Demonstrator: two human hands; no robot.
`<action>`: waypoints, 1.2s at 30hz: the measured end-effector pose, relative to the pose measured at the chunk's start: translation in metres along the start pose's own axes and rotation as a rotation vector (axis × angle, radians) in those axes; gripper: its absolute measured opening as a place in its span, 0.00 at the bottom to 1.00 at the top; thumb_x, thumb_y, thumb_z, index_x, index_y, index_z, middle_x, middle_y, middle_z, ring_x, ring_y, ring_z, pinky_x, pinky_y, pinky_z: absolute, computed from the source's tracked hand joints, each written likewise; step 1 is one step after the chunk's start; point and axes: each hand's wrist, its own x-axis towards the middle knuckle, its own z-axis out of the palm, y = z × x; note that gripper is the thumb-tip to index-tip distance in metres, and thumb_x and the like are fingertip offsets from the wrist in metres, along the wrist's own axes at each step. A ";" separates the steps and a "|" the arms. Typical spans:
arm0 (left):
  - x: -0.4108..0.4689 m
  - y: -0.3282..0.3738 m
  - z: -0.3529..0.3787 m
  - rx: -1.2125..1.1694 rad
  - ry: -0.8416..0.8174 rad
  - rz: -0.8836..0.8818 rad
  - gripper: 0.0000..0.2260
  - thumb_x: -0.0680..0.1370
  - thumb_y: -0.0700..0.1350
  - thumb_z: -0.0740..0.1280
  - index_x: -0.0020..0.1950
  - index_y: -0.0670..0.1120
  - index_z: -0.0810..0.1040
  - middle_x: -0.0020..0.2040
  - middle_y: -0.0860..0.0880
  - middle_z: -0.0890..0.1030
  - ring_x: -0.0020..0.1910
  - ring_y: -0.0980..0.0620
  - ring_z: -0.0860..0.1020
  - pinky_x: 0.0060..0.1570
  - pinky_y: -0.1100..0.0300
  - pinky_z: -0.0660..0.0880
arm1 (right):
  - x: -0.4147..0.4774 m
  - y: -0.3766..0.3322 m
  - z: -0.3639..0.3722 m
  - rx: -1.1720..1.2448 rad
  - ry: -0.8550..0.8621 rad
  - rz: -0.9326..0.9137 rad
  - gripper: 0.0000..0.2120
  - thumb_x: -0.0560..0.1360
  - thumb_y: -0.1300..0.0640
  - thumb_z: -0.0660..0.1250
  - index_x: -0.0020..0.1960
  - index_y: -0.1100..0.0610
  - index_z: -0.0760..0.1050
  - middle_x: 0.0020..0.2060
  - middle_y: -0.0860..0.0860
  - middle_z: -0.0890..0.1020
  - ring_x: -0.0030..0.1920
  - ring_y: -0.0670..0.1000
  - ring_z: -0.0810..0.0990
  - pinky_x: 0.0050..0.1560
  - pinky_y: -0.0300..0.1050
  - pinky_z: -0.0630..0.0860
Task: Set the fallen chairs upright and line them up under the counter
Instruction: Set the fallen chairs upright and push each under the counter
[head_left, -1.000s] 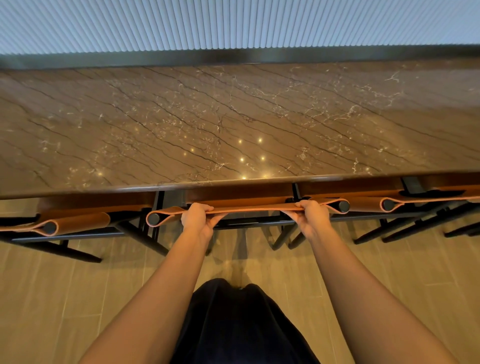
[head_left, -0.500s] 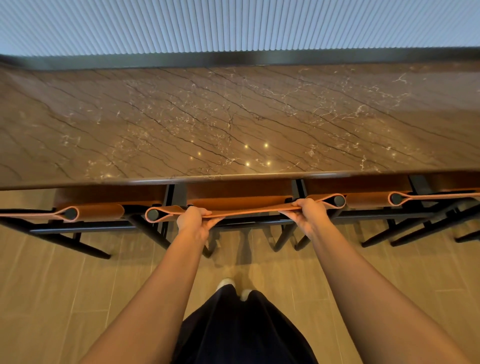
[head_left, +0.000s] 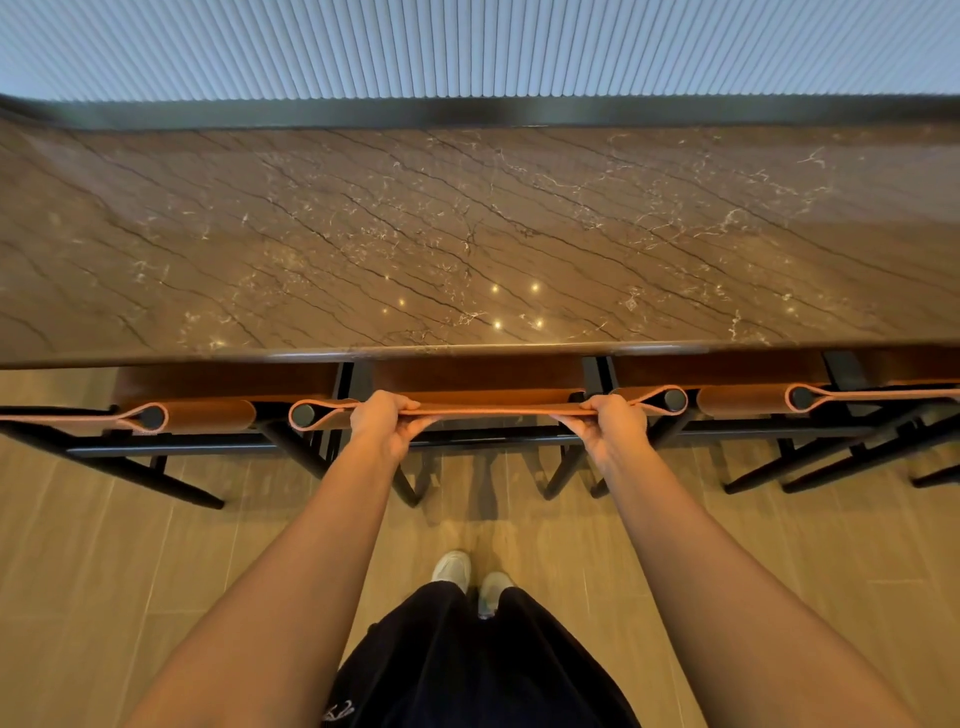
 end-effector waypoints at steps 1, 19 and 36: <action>-0.001 0.000 -0.001 0.009 -0.004 -0.003 0.16 0.76 0.26 0.57 0.60 0.40 0.71 0.58 0.37 0.76 0.51 0.36 0.78 0.43 0.43 0.80 | -0.001 0.002 -0.002 -0.005 0.002 -0.003 0.26 0.75 0.76 0.57 0.69 0.57 0.65 0.52 0.58 0.74 0.57 0.68 0.77 0.40 0.65 0.80; -0.004 -0.006 0.015 -0.033 -0.057 -0.003 0.18 0.76 0.26 0.57 0.64 0.39 0.70 0.61 0.37 0.75 0.57 0.36 0.77 0.54 0.41 0.78 | 0.009 -0.018 -0.014 -0.004 -0.045 0.032 0.19 0.76 0.75 0.58 0.62 0.57 0.67 0.56 0.60 0.74 0.57 0.66 0.78 0.49 0.68 0.78; -0.036 -0.022 -0.004 -0.019 -0.307 0.028 0.16 0.79 0.42 0.66 0.65 0.39 0.71 0.63 0.36 0.75 0.61 0.38 0.76 0.50 0.48 0.78 | -0.042 -0.020 -0.075 -0.211 -0.348 -0.036 0.19 0.81 0.51 0.60 0.68 0.60 0.68 0.61 0.60 0.79 0.58 0.58 0.80 0.58 0.52 0.77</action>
